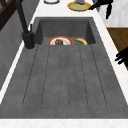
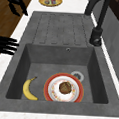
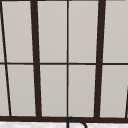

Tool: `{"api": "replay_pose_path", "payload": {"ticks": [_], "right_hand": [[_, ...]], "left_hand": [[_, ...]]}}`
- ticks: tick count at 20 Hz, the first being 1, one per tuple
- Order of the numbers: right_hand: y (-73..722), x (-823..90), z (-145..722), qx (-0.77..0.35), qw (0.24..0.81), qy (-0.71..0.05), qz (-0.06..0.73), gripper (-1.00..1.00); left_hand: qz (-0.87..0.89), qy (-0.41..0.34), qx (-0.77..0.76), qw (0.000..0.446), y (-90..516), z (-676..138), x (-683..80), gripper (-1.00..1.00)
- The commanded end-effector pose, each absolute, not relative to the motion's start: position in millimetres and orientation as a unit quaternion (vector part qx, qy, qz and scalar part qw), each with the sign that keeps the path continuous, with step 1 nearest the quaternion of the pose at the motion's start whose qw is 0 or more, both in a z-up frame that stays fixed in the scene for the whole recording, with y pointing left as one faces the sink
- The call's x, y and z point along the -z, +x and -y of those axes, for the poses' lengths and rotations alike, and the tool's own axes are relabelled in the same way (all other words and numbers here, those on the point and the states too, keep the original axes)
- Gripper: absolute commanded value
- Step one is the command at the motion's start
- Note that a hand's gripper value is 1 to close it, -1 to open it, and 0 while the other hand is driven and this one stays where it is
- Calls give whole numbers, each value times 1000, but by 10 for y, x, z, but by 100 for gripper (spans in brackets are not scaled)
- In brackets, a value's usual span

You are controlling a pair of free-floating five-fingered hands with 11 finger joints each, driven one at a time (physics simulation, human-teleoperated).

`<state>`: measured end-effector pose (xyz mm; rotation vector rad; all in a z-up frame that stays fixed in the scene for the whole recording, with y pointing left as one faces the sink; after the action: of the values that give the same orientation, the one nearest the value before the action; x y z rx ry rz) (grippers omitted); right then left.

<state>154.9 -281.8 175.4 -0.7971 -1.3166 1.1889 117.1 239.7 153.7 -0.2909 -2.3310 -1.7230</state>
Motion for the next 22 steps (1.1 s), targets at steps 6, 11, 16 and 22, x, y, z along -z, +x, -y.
{"api": "replay_pose_path", "payload": {"ticks": [6, 11, 16, 22], "right_hand": [[1343, -1759, 2819, -496, 577, -352, 544, -100], [1315, -1743, 2865, -498, 578, -350, 544, -100], [1320, -1744, 2851, -498, 578, -350, 544, -100], [1321, -1744, 2857, -498, 578, -350, 544, 0]], "left_hand": [[795, -99, 588, 114, 1171, -2397, -1537, 0], [795, -99, 588, 114, 1171, -2397, -1537, 0], [795, -99, 588, 114, 1171, -2397, -1537, 0], [795, -100, 588, 114, 1181, -2397, -1537, -100]]}}
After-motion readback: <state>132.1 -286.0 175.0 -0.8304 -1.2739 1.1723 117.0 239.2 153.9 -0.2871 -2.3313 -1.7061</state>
